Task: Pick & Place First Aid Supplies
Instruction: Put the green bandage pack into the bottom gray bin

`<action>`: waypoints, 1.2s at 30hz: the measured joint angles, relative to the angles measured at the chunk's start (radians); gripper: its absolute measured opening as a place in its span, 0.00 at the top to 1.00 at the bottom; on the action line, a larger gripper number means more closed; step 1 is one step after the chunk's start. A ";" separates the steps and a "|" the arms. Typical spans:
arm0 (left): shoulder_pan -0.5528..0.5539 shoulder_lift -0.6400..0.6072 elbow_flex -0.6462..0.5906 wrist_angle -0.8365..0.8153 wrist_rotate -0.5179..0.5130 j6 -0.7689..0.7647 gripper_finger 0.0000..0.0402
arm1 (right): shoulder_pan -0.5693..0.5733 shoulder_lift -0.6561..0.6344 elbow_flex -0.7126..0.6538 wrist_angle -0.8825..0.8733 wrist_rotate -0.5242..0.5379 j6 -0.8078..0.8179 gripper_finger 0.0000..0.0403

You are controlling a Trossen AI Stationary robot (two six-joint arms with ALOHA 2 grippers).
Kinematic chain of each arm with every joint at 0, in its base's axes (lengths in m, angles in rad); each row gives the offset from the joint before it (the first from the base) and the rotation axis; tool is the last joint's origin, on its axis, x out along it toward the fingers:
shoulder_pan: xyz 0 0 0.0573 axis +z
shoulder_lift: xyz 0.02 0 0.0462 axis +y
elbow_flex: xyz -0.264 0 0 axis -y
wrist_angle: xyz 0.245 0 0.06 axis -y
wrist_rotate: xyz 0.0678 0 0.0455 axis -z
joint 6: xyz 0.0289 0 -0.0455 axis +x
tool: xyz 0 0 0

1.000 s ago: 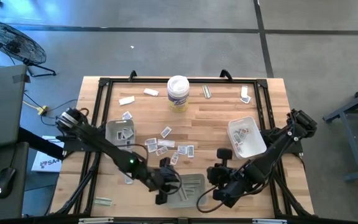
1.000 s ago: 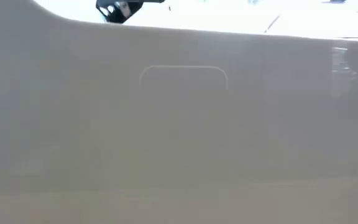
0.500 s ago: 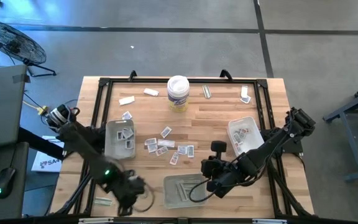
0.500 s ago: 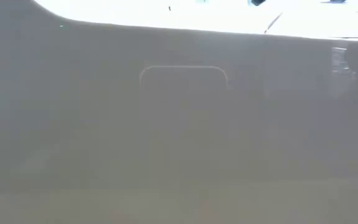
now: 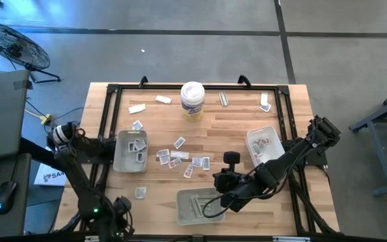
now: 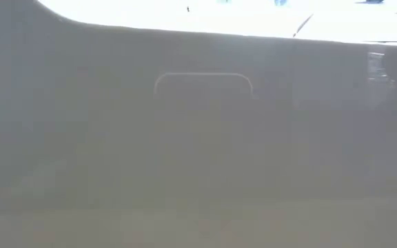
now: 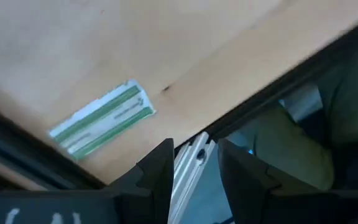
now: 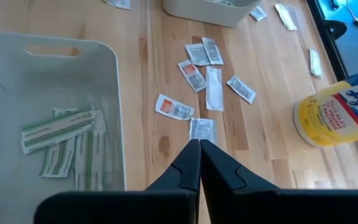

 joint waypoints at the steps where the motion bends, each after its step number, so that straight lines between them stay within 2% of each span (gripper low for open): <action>1: 0.009 0.007 0.000 0.003 0.019 -0.021 0.70 | 0.000 0.000 0.000 0.000 -0.001 0.002 0.99; 6: 0.058 0.042 -0.014 0.016 0.084 -0.080 0.70 | 0.011 0.000 0.000 -0.001 -0.017 0.005 0.99; 10: 0.091 0.051 -0.086 0.098 0.148 -0.100 0.70 | 0.029 0.000 -0.001 0.000 -0.020 0.010 1.00; 12: 0.089 0.051 -0.126 0.162 0.124 -0.105 0.70 | 0.039 0.000 -0.008 0.002 -0.015 0.018 0.99; 15: 0.078 0.051 -0.157 0.151 0.130 -0.137 0.70 | 0.053 0.000 -0.008 -0.007 -0.012 0.018 0.98; 18: 0.072 0.049 -0.159 0.136 0.133 -0.178 0.70 | 0.058 0.000 -0.008 -0.008 -0.011 0.005 0.99; 22: 0.066 0.048 -0.160 0.146 0.077 -0.228 0.70 | 0.058 0.000 -0.008 -0.008 -0.011 0.000 1.00; 32: 0.018 0.054 -0.160 0.101 0.099 -0.298 0.70 | 0.058 0.000 -0.008 -0.008 -0.003 0.000 0.99; 36: 0.006 0.054 -0.160 0.108 0.025 -0.288 0.70 | 0.058 0.000 -0.008 -0.008 -0.003 0.000 1.00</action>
